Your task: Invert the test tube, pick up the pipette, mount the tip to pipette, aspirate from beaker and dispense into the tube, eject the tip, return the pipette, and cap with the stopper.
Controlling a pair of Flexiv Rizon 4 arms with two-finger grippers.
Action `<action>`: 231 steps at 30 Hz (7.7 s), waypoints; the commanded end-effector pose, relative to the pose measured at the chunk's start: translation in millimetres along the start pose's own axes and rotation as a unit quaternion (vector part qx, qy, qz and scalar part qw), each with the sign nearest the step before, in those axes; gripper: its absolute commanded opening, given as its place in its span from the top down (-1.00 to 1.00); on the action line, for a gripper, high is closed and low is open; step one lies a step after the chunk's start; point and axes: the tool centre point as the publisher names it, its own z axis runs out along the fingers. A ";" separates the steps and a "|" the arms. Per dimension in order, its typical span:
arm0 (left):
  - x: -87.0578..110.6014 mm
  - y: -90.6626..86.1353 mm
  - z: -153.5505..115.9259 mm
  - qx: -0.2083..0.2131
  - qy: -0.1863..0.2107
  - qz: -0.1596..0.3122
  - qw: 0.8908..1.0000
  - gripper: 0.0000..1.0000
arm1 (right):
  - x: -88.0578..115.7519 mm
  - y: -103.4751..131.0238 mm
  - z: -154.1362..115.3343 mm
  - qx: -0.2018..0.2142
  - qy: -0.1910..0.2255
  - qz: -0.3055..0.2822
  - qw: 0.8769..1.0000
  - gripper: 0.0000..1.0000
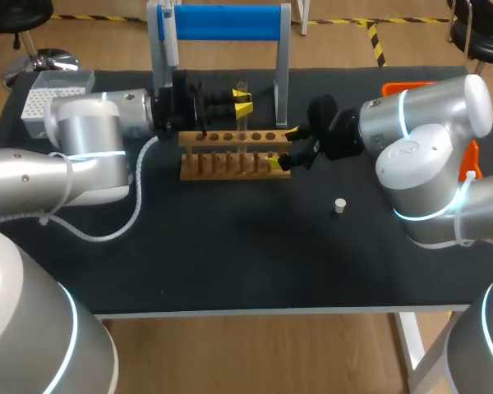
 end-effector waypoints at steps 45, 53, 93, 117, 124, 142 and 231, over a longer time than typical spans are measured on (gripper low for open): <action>2.2 0.4 -2.9 -0.040 0.023 -0.025 0.999 -1.00 | 0.3 0.1 -0.6 0.001 0.000 0.000 1.000 -1.00; 10.7 -17.9 -28.4 -0.098 0.028 -0.035 0.994 -1.00 | 0.3 0.1 -0.6 0.001 0.000 0.000 1.000 -1.00; 24.1 -57.6 -128.1 -0.147 -0.046 -0.043 0.987 -1.00 | 0.3 0.1 -0.6 0.001 0.000 0.000 1.000 -1.00; -63.0 -14.5 -312.8 -0.199 -0.330 -0.105 0.917 -1.00 | 0.3 0.1 -0.6 0.001 0.000 0.000 1.000 -1.00; -78.3 0.6 -354.0 -0.211 -0.398 -0.128 0.884 -1.00 | 0.3 0.1 -0.6 0.001 0.000 0.000 1.000 -1.00; -92.5 16.7 -420.3 -0.240 -0.486 -0.160 0.825 -1.00 | 0.3 0.1 -0.6 0.001 0.000 0.000 1.000 -1.00; -175.7 53.1 -426.4 -0.290 -0.549 -0.168 0.766 -1.00 | 0.3 0.1 -0.6 0.001 0.000 0.000 1.000 -1.00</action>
